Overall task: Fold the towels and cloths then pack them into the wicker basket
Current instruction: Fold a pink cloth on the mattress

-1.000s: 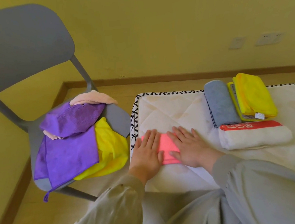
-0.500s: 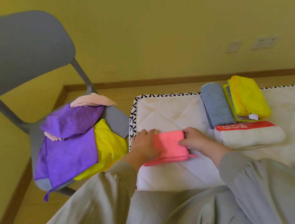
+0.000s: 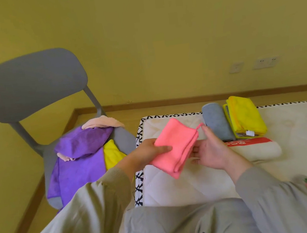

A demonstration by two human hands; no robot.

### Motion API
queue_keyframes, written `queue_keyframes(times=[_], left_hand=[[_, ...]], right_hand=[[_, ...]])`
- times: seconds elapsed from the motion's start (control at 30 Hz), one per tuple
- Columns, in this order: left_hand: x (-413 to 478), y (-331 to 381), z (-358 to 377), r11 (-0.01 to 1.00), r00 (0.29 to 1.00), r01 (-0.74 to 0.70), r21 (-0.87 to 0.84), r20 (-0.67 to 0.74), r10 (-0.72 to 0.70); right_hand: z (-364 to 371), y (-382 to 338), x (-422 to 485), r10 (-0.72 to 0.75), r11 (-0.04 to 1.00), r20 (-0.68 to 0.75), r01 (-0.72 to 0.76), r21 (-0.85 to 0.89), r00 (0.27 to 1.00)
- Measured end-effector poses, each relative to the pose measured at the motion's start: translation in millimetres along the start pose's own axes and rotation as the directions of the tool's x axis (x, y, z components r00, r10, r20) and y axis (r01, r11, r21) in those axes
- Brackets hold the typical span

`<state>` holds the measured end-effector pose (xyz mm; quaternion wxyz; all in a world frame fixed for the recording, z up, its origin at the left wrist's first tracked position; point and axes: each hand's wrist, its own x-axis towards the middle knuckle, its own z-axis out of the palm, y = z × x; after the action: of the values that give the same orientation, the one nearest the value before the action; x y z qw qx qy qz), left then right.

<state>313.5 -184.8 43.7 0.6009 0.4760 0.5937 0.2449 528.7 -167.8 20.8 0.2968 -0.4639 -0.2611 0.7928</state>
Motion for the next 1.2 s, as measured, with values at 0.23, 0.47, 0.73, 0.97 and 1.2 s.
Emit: queue_keyframes(times=[0.23, 0.47, 0.73, 0.97, 1.2], left_hand=[[-5.1, 24.1, 44.5, 0.994, 0.943, -0.08, 0.077, -0.317, 0.101], [-0.7, 49.1, 66.1, 0.993, 1.0, 0.007, -0.117, -0.003, -0.008], [45.5, 86.2, 127.4, 0.985, 0.982, -0.157, -0.073, -0.114, 0.148], [89.9, 113.8, 184.8, 0.991, 0.991, -0.131, -0.002, 0.036, 0.131], [119.5, 115.9, 216.4, 0.98, 0.993, -0.12, 0.159, 0.02, 0.118]], right_hand=[[22.3, -12.8, -13.5, -0.164, 0.981, -0.084, 0.172, 0.094, 0.983], [0.4, -48.1, -7.2, -0.32, 0.942, -0.489, 0.33, -0.069, 0.811], [-49.1, -98.1, -20.4, -0.578, 0.792, -0.568, 0.234, -0.564, 0.586], [-121.9, -137.8, -36.6, -0.661, 0.721, -0.536, 0.249, -0.646, 0.525], [-175.0, -130.3, -27.6, -0.562, 0.824, -0.589, 0.337, -0.455, 0.58]])
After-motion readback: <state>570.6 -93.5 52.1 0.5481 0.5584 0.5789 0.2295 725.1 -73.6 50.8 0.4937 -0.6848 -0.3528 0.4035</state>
